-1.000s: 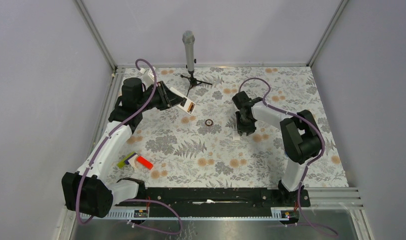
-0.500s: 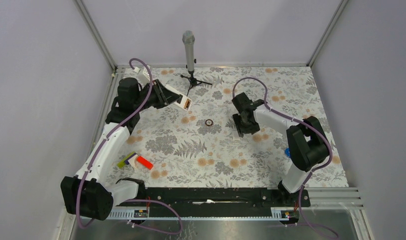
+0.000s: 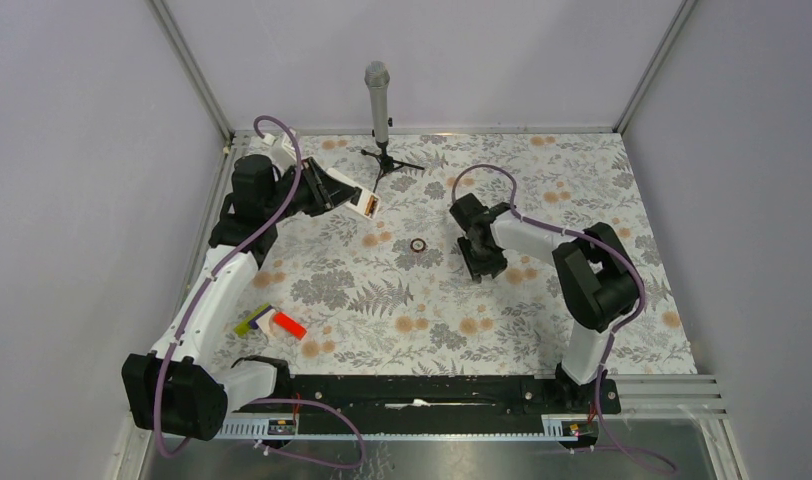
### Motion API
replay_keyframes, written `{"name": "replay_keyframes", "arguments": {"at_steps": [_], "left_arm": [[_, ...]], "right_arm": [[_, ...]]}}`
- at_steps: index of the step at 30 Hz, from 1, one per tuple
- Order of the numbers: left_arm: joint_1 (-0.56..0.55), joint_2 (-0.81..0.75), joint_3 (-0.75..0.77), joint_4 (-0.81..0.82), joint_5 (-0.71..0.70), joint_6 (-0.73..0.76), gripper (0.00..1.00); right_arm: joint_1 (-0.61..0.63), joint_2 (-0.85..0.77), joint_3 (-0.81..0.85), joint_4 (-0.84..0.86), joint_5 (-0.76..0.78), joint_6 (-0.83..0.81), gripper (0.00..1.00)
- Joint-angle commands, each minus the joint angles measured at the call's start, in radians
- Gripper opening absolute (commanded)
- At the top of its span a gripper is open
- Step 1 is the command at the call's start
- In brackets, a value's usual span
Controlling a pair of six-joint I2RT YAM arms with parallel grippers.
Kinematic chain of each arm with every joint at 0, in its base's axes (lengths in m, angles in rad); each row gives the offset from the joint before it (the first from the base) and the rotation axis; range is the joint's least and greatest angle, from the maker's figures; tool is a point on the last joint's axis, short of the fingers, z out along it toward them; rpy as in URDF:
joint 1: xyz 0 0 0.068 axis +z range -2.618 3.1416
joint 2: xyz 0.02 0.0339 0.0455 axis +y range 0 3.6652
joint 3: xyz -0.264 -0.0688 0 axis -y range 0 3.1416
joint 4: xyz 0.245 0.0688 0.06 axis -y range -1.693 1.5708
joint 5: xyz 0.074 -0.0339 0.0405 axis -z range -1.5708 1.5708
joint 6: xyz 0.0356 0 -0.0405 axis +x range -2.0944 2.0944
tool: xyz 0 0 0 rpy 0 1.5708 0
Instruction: Load the batteries into the remote control
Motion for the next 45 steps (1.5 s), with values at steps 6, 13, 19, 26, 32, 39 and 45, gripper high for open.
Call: {"name": "replay_keyframes", "arguments": {"at_steps": [6,13,19,26,32,39,45], "left_arm": [[0.018,-0.024,-0.001,0.074,0.012,-0.009,0.00],[0.027,-0.015,0.016,0.072,0.021,-0.010,0.00],[0.035,-0.018,0.018,0.067,0.022,-0.006,0.00],[0.039,-0.019,0.024,0.070,0.025,-0.012,0.00],[0.043,-0.026,0.018,0.067,0.027,-0.012,0.00],[0.044,-0.023,0.013,0.071,0.032,-0.017,0.00],[0.046,-0.021,0.011,0.080,0.036,-0.023,0.00]], "right_arm": [[0.043,0.041,0.089,0.064,-0.014,0.024,0.46],[0.042,0.071,0.145,0.079,-0.018,-0.001,0.50],[0.043,0.001,0.097,0.078,-0.068,-0.016,0.68],[0.042,0.063,0.132,0.089,-0.018,0.000,0.76],[0.030,0.100,0.153,0.107,-0.032,-0.021,0.77],[0.002,0.120,0.165,0.128,-0.085,-0.057,0.76],[-0.012,0.131,0.161,0.114,-0.140,-0.075,0.70]]}}
